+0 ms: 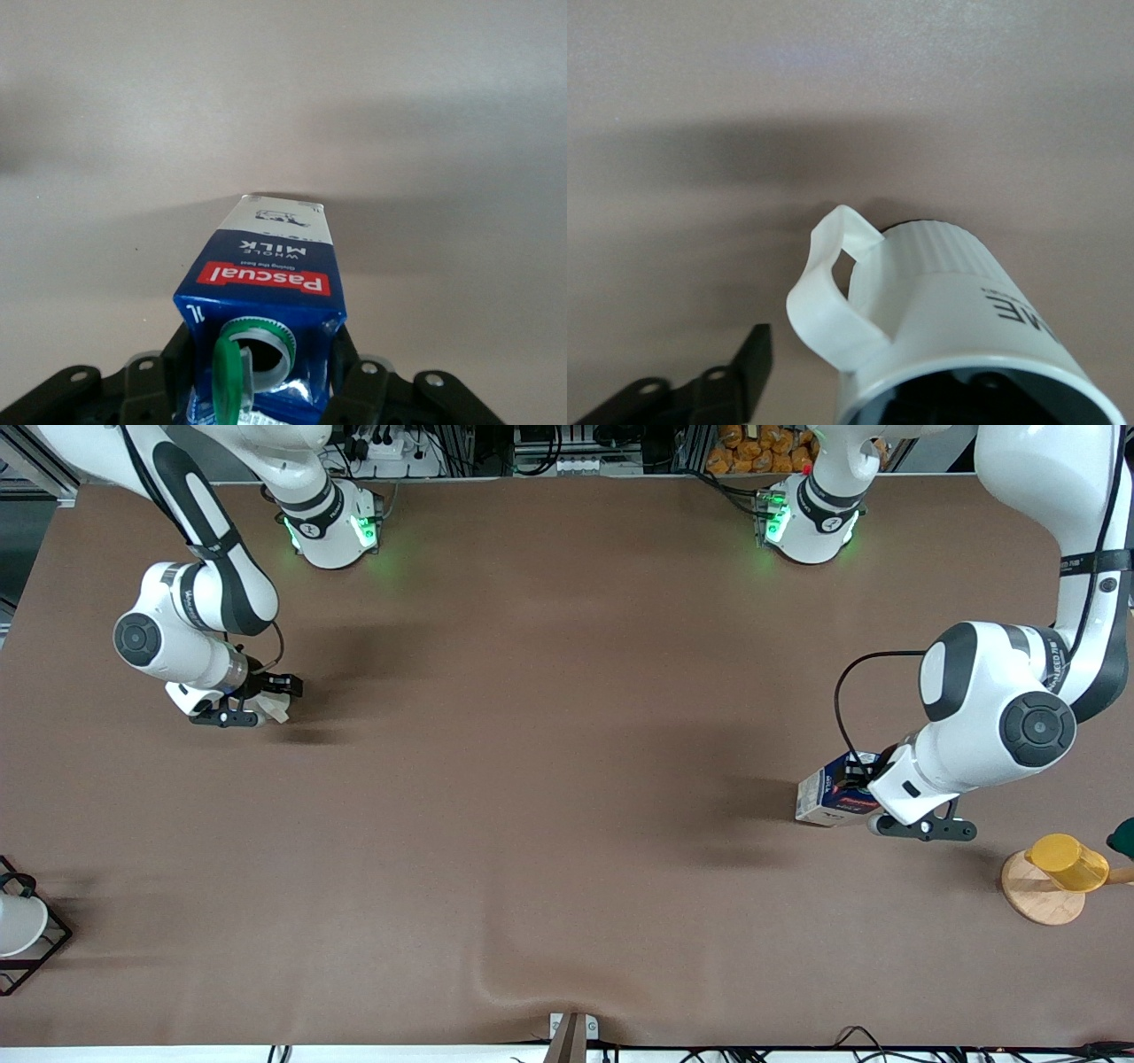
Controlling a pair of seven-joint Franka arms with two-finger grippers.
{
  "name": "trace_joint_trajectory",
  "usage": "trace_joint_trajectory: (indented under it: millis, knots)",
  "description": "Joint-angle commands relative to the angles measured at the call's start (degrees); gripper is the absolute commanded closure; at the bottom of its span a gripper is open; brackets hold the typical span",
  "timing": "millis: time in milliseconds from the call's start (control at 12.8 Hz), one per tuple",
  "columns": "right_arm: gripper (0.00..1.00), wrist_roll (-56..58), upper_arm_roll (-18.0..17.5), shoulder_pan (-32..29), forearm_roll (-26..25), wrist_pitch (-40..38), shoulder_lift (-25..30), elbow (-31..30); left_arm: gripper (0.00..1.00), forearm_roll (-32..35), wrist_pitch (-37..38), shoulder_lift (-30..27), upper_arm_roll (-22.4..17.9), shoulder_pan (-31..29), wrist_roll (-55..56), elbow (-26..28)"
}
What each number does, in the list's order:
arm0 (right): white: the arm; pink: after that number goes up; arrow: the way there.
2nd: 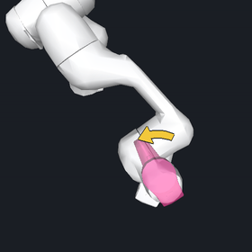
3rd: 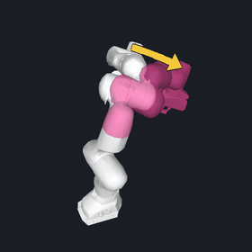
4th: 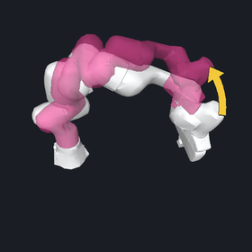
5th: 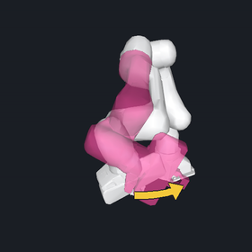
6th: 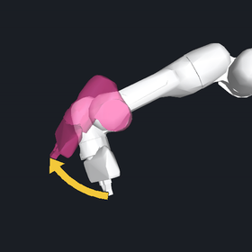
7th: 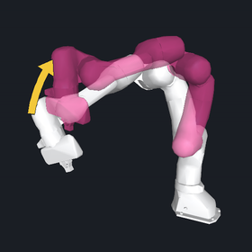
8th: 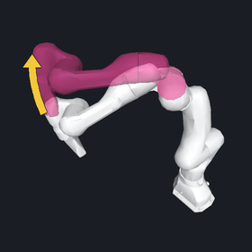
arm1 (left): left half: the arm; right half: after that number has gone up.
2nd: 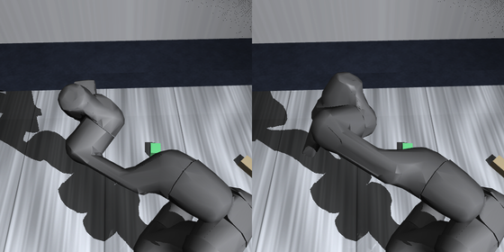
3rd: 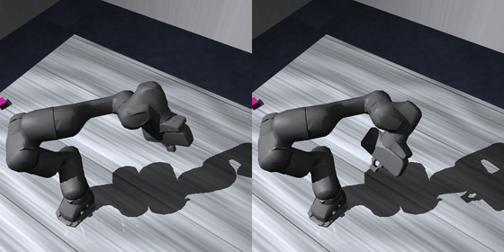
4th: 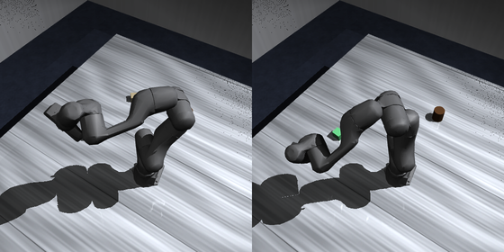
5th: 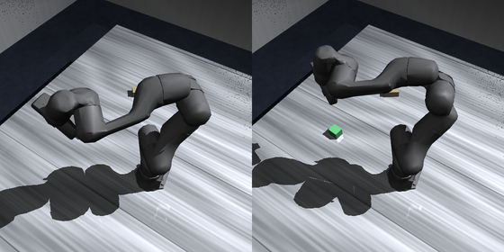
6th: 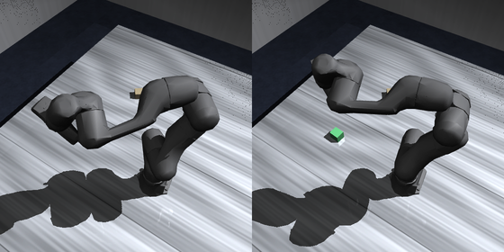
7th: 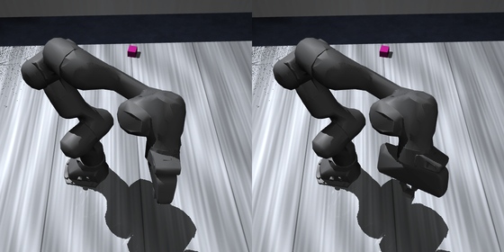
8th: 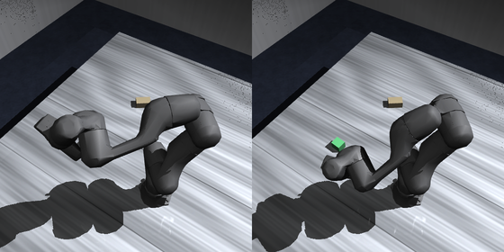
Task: Place milk next to cup
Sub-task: 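Grasp the milk carton with the left gripper while the right gripper grasps the mug, then carry the carton and the mug toward each other at the table middle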
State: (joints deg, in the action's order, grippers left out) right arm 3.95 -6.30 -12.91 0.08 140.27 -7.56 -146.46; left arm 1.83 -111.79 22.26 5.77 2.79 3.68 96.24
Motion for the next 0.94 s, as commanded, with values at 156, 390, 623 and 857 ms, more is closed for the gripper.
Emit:
trace_joint_trajectory:
  millis: [156, 390, 623, 857]
  knots:
    - [1.0, 2.0, -0.8, -0.1, -0.6, -3.2, 1.4, 1.3, 0.38, 0.4, 4.1, -0.8, 7.0, 0.4, 6.4, -3.3]
    - [1.0, 1.9, -2.1, 3.2, -0.2, -9.2, 6.1, 3.5, 0.38, 0.7, 4.4, -0.8, 10.6, 0.4, 10.9, -4.0]
    - [1.0, -6.1, -2.6, 13.5, 0.7, -18.4, 9.6, 10.9, 0.38, 0.7, 5.3, -1.3, 12.0, 0.3, 12.5, -4.5]
    - [1.0, -16.0, -2.4, 23.2, 3.2, -19.9, 5.9, 20.9, 0.38, 0.5, 8.9, -1.6, 12.5, 0.4, 14.0, -7.3]
